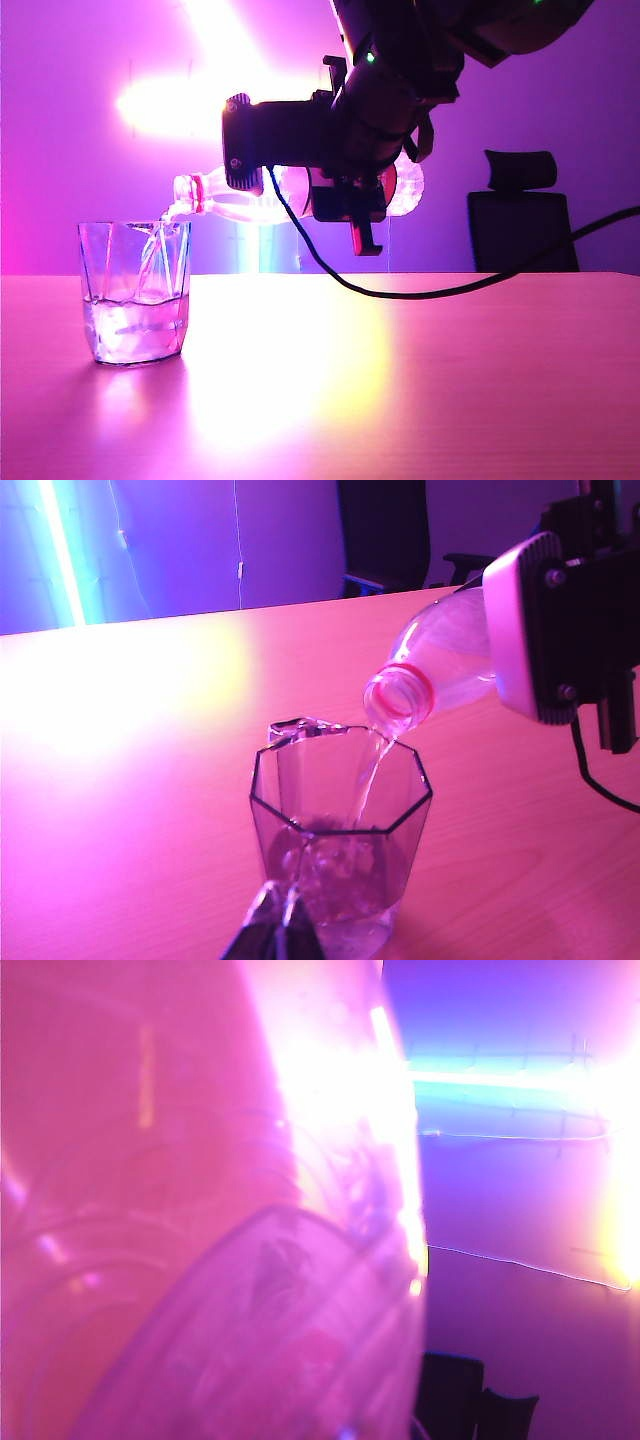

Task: Pick up the mineral water bottle on the table and pour water into the mug until it's half full.

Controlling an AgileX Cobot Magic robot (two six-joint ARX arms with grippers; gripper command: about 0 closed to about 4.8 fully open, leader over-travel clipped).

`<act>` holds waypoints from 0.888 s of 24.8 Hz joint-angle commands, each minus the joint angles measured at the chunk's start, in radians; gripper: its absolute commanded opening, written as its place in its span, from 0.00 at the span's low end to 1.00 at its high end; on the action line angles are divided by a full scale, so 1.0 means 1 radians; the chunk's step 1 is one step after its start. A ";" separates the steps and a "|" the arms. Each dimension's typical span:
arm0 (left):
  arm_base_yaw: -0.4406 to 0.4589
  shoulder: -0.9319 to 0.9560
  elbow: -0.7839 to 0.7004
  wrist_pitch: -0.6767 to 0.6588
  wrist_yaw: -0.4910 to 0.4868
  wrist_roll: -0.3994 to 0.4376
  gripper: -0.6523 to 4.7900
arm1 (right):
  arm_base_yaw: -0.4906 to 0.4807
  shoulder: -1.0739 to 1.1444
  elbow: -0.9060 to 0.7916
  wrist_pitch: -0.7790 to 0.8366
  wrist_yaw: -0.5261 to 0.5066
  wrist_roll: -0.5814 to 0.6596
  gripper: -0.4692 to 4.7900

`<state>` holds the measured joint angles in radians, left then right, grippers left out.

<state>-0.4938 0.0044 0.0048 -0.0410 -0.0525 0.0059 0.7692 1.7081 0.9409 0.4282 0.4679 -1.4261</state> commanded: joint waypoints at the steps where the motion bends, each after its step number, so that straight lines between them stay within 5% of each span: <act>1: 0.001 0.002 0.004 0.012 0.005 -0.003 0.12 | 0.002 -0.014 0.009 0.048 0.002 0.005 0.49; 22: 0.001 0.002 0.004 0.012 0.005 -0.003 0.12 | 0.029 -0.014 0.009 0.036 0.002 0.175 0.49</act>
<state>-0.4938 0.0040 0.0048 -0.0410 -0.0525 0.0059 0.7982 1.7073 0.9409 0.4278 0.4667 -1.2877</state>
